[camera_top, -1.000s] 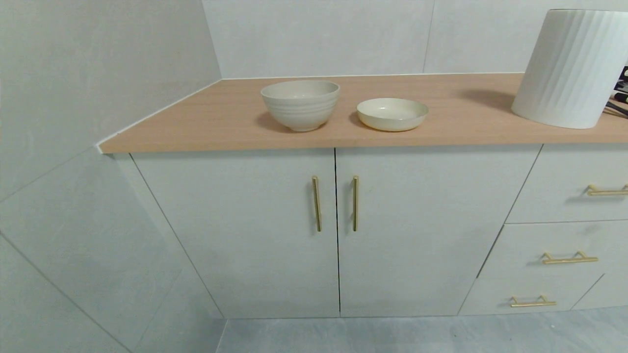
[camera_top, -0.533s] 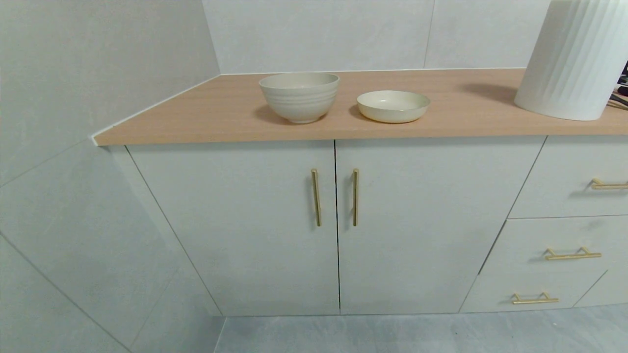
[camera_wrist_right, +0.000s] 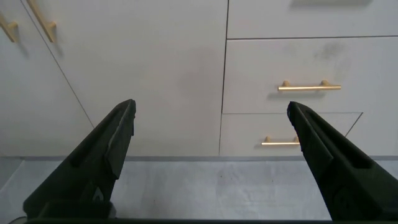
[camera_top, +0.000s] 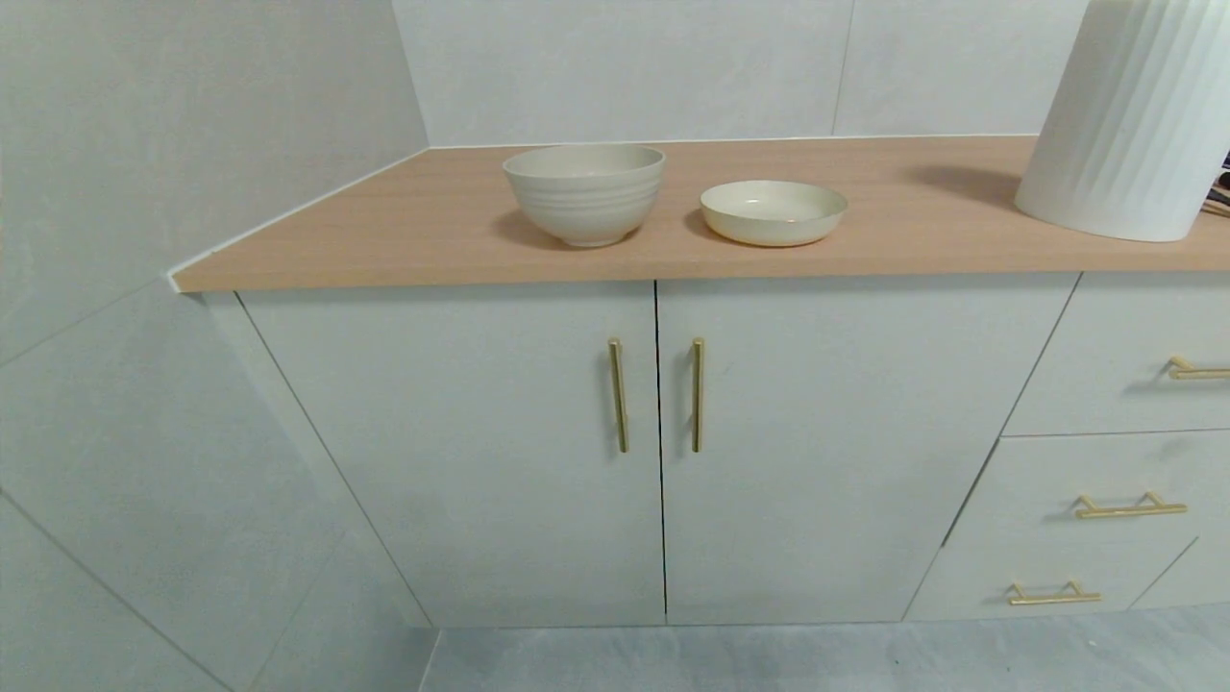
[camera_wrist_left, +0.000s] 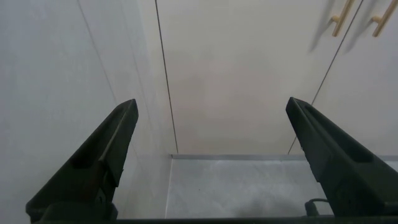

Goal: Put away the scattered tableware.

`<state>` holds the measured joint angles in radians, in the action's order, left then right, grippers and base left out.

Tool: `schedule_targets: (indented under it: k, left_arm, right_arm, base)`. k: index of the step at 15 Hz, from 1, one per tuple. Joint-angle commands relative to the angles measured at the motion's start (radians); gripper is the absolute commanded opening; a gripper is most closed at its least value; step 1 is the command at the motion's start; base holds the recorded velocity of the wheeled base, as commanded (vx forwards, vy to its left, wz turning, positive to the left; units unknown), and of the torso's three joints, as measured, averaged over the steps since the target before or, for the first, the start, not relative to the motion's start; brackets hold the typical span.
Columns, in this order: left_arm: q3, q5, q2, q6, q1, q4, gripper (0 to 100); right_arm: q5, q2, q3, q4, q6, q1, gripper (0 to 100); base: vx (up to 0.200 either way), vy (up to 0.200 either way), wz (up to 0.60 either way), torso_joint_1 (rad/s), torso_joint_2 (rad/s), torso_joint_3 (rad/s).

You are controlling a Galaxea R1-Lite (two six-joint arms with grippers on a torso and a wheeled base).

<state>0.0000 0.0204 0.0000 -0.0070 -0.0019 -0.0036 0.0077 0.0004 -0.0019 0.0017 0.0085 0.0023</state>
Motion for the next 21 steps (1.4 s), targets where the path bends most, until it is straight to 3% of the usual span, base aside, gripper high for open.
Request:
schedule_targets:
  k: [1, 6, 8, 12, 16, 17, 21]
  left_arm:
    - [0.0, 0.0, 0.0, 0.001, 0.0, -0.001, 100]
    - [0.0, 0.001, 0.0, 0.001, 0.0, -0.001, 100]
    - [0.0, 0.0, 0.0, 0.001, 0.0, -0.001, 100]
    - [0.0, 0.0, 0.0, 0.001, 0.0, -0.001, 100]
    - [0.0, 0.0, 0.0, 0.001, 0.0, -0.001, 100]
    - [0.0, 0.0, 0.0, 0.001, 0.0, -0.001, 100]
    - [0.0, 0.0, 0.0, 0.001, 0.0, -0.001, 100]
  right_arm:
    - [0.002, 0.001, 0.0, 0.0, -0.002, 0.001, 100]
    - [0.002, 0.0, -0.003, -0.008, -0.01, -0.001, 100]
    - [0.023, 0.01, -0.118, -0.048, 0.053, 0.002, 100]
    - [0.147, 0.125, -0.109, -0.037, 0.061, 0.036, 100]
    - [0.272, 0.348, -0.179, -0.037, 0.061, 0.116, 100]
    - [0.318, 0.579, -0.29, -0.045, 0.059, 0.15, 100]
    - [0.314, 0.851, -0.418, -0.14, -0.013, 0.166, 100]
  base:
    - [0.0, 0.0, 0.0, 0.0, 0.0, 0.0]
    - [0.0, 0.0, 0.0, 0.0, 0.0, 0.0]
    - [0.0, 0.0, 0.0, 0.0, 0.0, 0.0]
    - [0.0, 0.0, 0.0, 0.0, 0.0, 0.0]
    - [0.0, 0.0, 0.0, 0.0, 0.0, 0.0]
    - [0.0, 0.0, 0.0, 0.0, 0.0, 0.0]
    - [0.0, 0.0, 0.0, 0.0, 0.0, 0.0]
